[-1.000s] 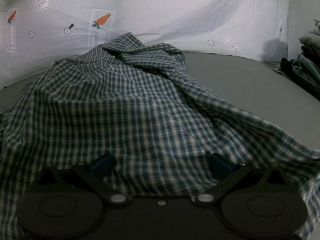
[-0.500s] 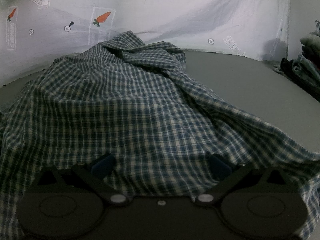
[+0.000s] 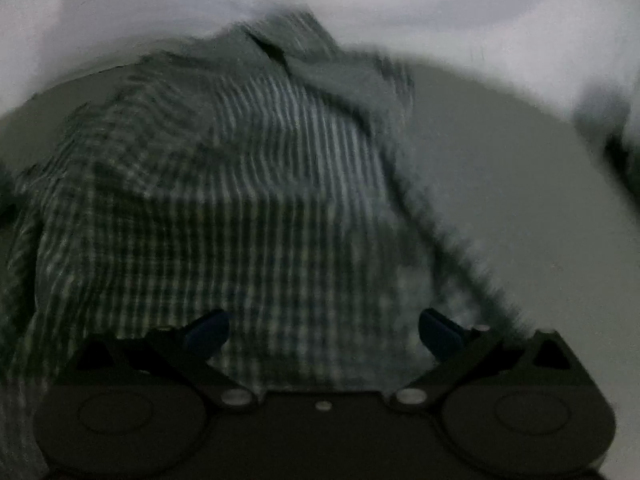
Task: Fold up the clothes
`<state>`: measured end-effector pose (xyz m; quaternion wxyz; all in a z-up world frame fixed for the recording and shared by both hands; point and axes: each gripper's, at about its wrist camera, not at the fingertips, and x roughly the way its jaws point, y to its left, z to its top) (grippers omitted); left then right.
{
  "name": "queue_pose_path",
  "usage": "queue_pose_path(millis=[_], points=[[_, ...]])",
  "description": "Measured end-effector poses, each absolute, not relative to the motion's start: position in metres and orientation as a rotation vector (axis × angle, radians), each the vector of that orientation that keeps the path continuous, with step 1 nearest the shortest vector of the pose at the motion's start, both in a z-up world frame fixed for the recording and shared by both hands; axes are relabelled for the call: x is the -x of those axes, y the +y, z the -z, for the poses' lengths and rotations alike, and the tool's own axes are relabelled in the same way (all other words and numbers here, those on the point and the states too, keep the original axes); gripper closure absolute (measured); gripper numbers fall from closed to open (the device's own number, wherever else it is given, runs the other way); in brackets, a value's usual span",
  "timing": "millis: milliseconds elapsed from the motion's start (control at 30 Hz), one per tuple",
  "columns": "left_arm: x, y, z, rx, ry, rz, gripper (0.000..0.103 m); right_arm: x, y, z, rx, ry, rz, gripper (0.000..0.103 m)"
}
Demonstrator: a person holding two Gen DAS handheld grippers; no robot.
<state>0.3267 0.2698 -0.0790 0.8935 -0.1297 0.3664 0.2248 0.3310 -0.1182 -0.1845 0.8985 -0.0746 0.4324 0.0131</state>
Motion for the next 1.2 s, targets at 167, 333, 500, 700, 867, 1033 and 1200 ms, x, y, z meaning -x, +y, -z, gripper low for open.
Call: queue_pose_path(millis=[167, 333, 500, 700, 867, 1033, 1200], points=[[-0.333, 0.199, 0.092, 0.279, 0.810, -0.362, 0.002, -0.345, -0.146, 0.155, 0.132, 0.803, -0.007, 0.001], [-0.370, 0.145, 0.112, 0.251, 0.859, -0.270, 0.002, -0.393, -0.180, 0.148, 0.069, 0.811, 0.010, 0.017], [-0.424, 0.115, 0.125, 0.181, 0.886, -0.202, 0.001, -0.454, -0.184, 0.146, 0.105, 0.764, -0.073, 0.038], [-0.503, 0.109, 0.148, 0.195, 0.945, -0.229, 0.001, -0.541, -0.157, 0.160, 0.199, 0.692, -0.202, 0.049], [-0.533, 0.101, 0.172, 0.211, 1.004, -0.271, 0.001, -0.598, -0.118, 0.180, 0.261, 0.637, -0.280, 0.049], [-0.539, 0.094, 0.193, 0.211, 1.086, -0.278, 0.000, -0.635, -0.094, 0.200, 0.270, 0.651, -0.333, 0.053], [-0.535, 0.085, 0.198, 0.161, 1.068, -0.299, 0.000, -0.633, -0.107, 0.198, 0.249, 0.644, -0.287, 0.097]])
